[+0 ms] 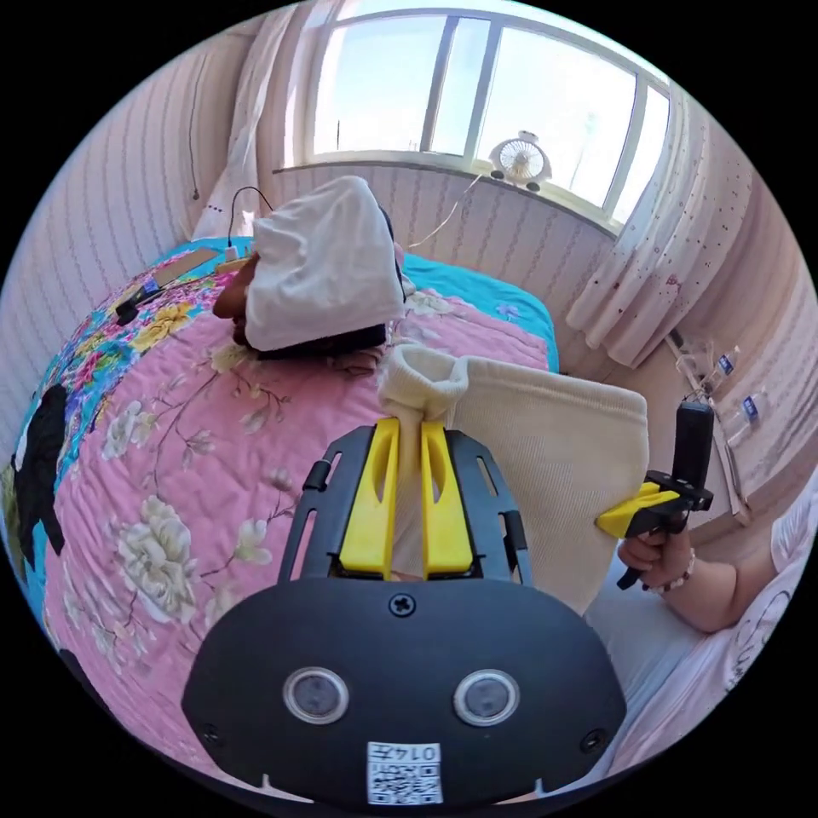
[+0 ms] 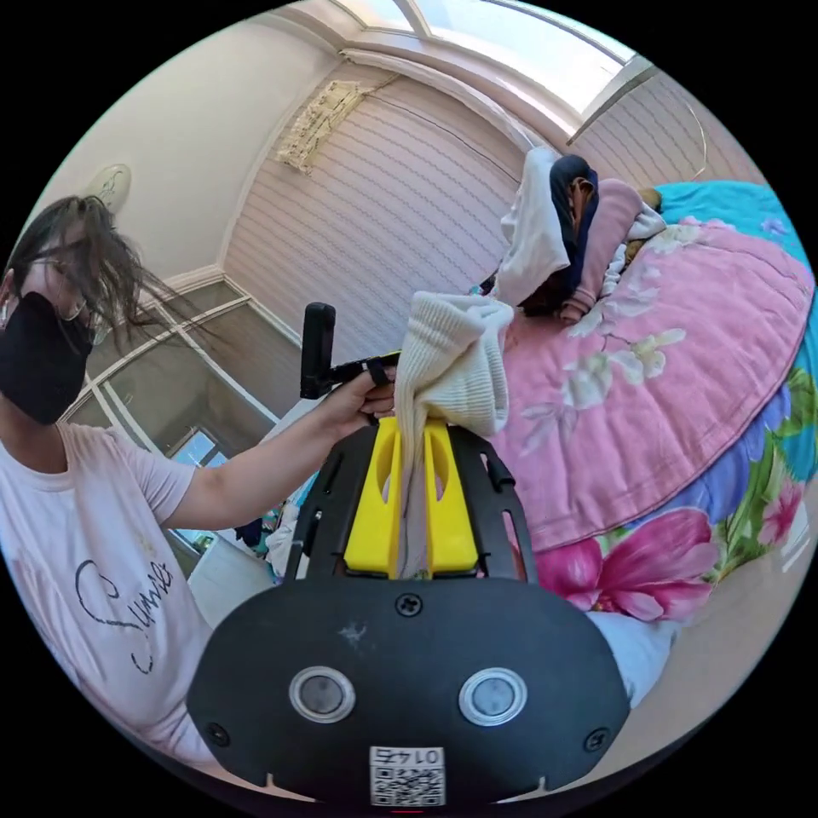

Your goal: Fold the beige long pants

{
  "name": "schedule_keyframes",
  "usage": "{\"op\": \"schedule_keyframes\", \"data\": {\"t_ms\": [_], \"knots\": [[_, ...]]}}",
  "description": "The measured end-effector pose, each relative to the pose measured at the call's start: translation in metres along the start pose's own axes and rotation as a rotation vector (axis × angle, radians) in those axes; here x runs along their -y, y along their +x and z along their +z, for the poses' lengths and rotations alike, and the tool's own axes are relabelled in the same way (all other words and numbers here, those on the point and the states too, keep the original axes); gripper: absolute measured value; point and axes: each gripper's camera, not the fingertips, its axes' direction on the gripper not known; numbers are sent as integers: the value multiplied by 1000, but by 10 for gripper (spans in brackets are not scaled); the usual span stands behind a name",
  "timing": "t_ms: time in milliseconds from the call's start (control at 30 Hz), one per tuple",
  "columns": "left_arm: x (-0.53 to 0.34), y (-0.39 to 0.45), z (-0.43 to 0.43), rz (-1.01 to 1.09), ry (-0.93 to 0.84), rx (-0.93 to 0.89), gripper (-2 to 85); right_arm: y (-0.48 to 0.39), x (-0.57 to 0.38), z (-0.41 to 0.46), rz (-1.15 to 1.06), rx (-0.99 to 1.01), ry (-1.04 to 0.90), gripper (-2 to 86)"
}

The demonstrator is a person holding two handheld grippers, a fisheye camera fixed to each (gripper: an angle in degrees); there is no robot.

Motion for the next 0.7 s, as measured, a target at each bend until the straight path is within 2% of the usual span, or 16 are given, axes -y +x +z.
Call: {"op": "schedule_keyframes", "data": {"t_ms": [100,167,233,300,400,467,633,700], "knots": [[-53,-33,-103,-117,94,51,49,-72,29,42,-166,74,-95,40],[-99,-54,-161,-211,117,92,52,-143,44,90,-349,132,-239,44],[-156,-78,-209,-343,98,106,58,-195,42,134,-480,172,-382,49],[-242,-100,-254,-528,2,215,61,-239,29,185,-565,179,-535,58],[-343,-102,-302,-708,-26,299,50,-278,-15,271,-634,83,-805,78],[-386,-95,-327,-794,-15,313,45,-293,-39,316,-610,-61,-996,81],[-430,-63,-357,-823,-18,261,39,-351,-7,327,-588,131,-977,71],[-428,-51,-361,-801,-6,215,51,-368,11,340,-580,96,-966,76]]}}
